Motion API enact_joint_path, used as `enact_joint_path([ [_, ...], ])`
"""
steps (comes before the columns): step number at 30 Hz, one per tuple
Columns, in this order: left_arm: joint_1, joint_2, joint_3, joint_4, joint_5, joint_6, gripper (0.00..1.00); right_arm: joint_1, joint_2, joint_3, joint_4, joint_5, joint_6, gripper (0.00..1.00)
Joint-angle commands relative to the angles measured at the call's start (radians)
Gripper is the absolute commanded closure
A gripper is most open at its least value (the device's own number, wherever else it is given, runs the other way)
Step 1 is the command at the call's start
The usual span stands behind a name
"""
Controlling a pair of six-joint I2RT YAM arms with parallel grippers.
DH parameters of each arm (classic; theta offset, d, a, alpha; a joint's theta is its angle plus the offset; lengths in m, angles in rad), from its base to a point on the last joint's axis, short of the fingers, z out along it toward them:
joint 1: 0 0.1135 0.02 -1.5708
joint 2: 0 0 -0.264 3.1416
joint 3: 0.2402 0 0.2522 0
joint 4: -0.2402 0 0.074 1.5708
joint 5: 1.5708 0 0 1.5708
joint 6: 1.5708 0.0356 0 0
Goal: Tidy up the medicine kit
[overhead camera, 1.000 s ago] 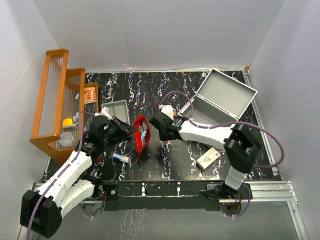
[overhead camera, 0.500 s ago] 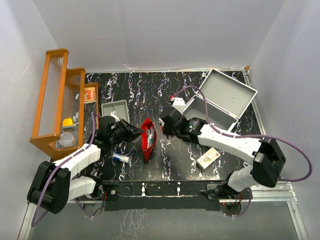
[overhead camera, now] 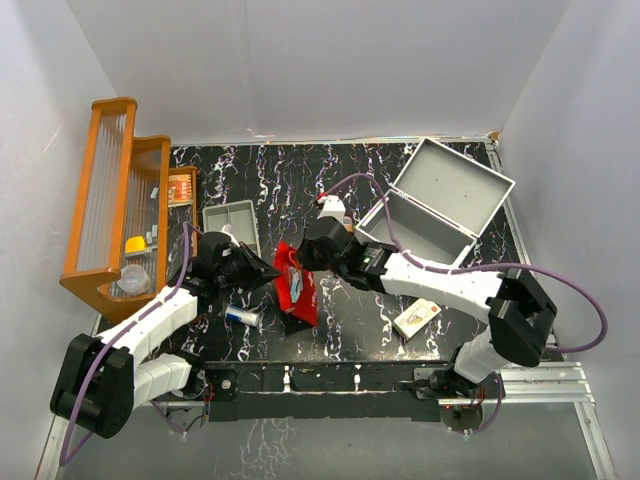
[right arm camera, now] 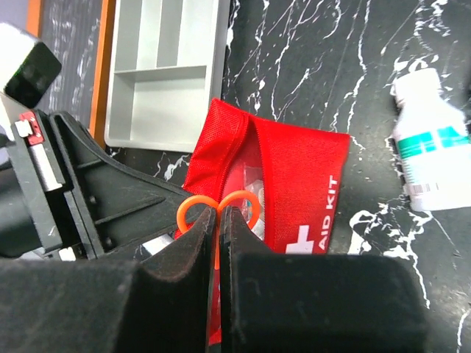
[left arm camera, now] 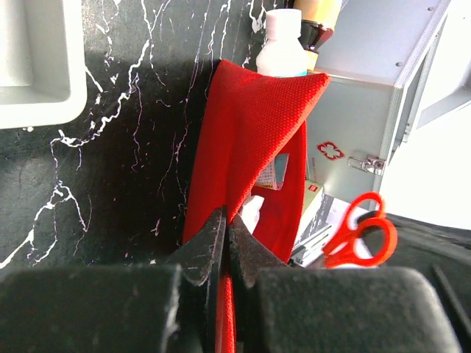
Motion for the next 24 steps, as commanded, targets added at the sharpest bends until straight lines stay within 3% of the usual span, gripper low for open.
enact_joint_path([
  [1, 0.002, -0.025, 0.007, -0.016, 0.017, 0.028, 1.00, 0.030, 0.056, 0.060, 0.090, -0.002, -0.040, 1.00],
  [24, 0.003, -0.007, 0.026, 0.016, 0.042, 0.035, 1.00, 0.080, 0.116, 0.070, -0.076, 0.030, -0.078, 1.00],
])
